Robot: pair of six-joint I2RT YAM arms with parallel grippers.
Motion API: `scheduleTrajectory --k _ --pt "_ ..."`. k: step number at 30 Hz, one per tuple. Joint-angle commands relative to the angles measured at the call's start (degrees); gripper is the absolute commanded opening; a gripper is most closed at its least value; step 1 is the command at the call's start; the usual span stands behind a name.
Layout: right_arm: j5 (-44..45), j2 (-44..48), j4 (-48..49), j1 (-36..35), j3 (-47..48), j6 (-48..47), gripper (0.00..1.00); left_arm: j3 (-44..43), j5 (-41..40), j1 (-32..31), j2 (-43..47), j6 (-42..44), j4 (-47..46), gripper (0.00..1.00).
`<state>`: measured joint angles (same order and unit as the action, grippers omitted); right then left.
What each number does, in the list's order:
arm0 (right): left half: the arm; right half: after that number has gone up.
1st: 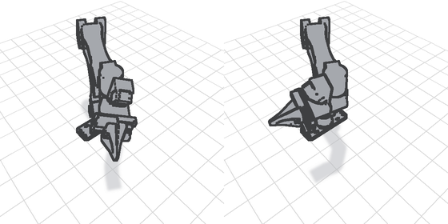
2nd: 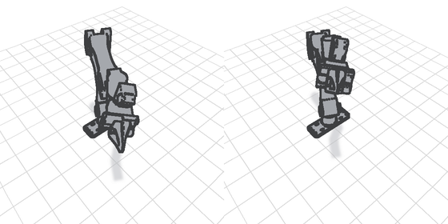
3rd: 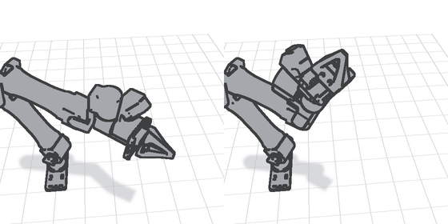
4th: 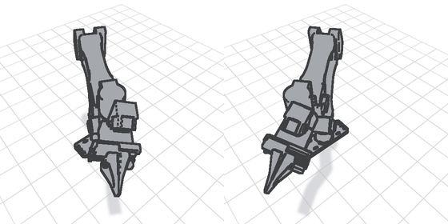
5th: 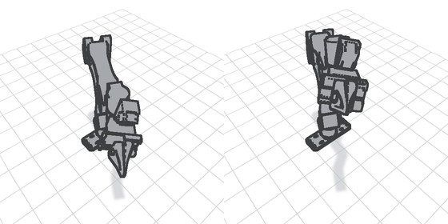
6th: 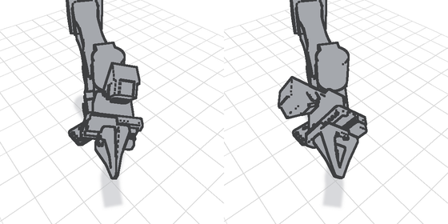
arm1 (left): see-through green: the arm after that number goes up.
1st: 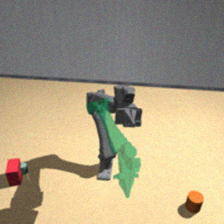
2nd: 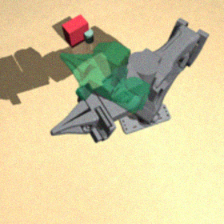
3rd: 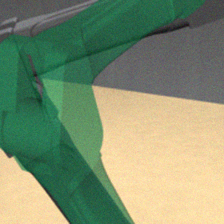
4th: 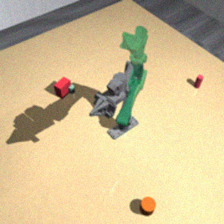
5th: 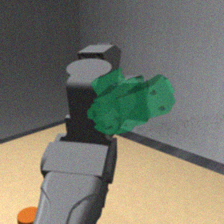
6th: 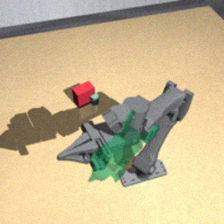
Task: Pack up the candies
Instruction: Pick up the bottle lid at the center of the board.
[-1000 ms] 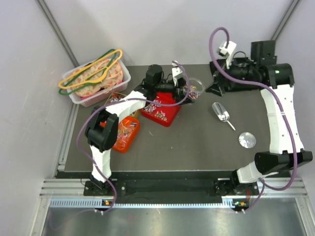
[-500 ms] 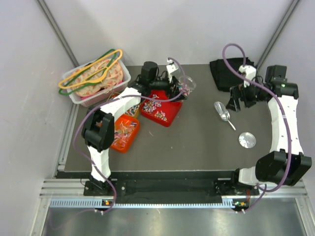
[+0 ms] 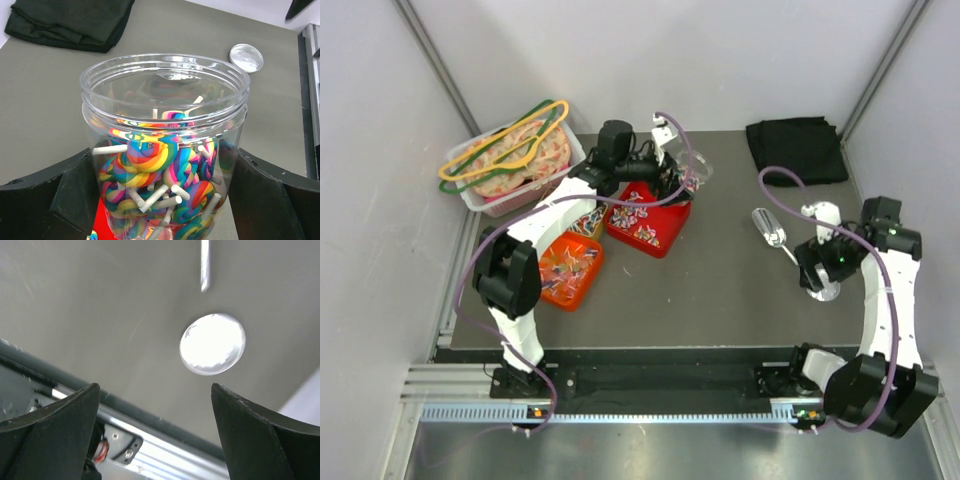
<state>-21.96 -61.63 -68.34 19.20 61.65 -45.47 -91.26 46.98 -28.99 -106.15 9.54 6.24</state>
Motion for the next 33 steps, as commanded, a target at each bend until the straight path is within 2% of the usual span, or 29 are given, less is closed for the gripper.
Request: scheduleTrajectory --k 1,4,9,12,19,23,33 --pt "6.2 -0.3 5.3 -2.8 -6.3 -1.2 0.90 1.3 0.6 0.4 5.0 -1.3 -1.4 0.54" --pt "11.0 -3.0 11.7 -4.3 -9.6 1.3 0.88 2.2 -0.2 0.5 5.8 -0.6 -0.1 0.52" --pt "13.0 -8.5 18.3 -4.8 -11.8 3.6 0.81 3.6 0.0 1.3 7.1 -0.2 0.8 0.52" --pt "14.6 -11.7 21.4 -5.1 -13.3 5.0 0.69 3.7 0.3 2.0 7.4 -0.8 0.5 0.52" --pt "17.8 -15.6 26.2 -11.7 -16.9 8.8 0.57 4.6 0.8 4.1 8.1 -1.6 0.1 0.52" --pt "19.8 -18.4 29.0 -12.0 -17.4 11.7 0.50 5.0 1.4 5.3 8.7 -1.8 0.3 0.52" --pt "20.7 -19.1 31.7 -12.0 -19.5 13.9 0.48 6.6 2.4 6.6 10.1 -2.7 0.3 0.52"
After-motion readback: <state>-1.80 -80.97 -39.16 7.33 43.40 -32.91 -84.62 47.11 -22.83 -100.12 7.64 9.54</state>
